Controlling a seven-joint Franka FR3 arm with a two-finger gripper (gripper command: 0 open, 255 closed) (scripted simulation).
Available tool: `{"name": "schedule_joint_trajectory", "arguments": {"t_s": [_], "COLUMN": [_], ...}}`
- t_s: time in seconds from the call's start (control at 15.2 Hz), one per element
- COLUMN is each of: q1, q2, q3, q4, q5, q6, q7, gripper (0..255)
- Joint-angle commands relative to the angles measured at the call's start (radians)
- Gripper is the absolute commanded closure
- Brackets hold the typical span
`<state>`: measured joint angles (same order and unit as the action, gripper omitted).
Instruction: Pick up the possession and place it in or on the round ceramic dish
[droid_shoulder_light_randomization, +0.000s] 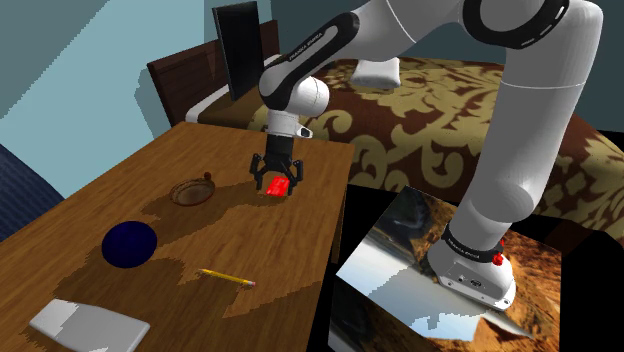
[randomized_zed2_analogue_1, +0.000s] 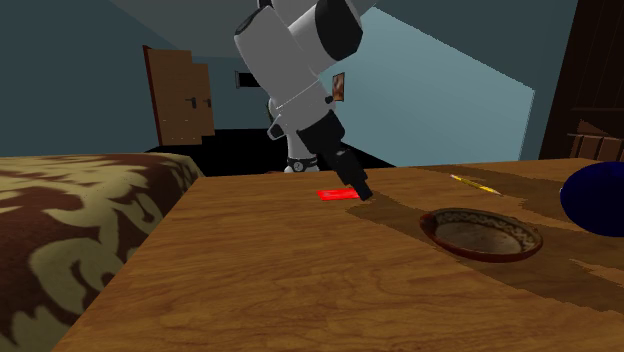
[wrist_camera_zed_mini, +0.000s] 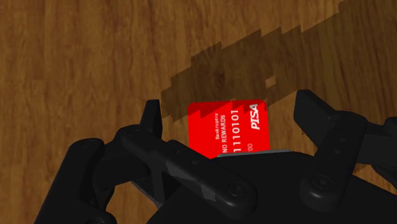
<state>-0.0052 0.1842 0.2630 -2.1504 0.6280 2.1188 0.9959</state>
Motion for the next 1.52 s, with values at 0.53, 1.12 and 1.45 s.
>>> {"name": "schedule_joint_trajectory", "arguments": {"t_s": [0.53,1.12,1.45], "q1": [0.001,-0.003,-0.007], "q2": [0.001,-0.042,-0.080], "q3": [0.000,-0.003,-0.005], "q4": [0.001,0.017,0.039], "q5": [0.000,-0.009,-0.017], "q6": [0.001,-0.053,-0.108], "q7": [0.001,0.029,0.058], "gripper": [255,255,255]}}
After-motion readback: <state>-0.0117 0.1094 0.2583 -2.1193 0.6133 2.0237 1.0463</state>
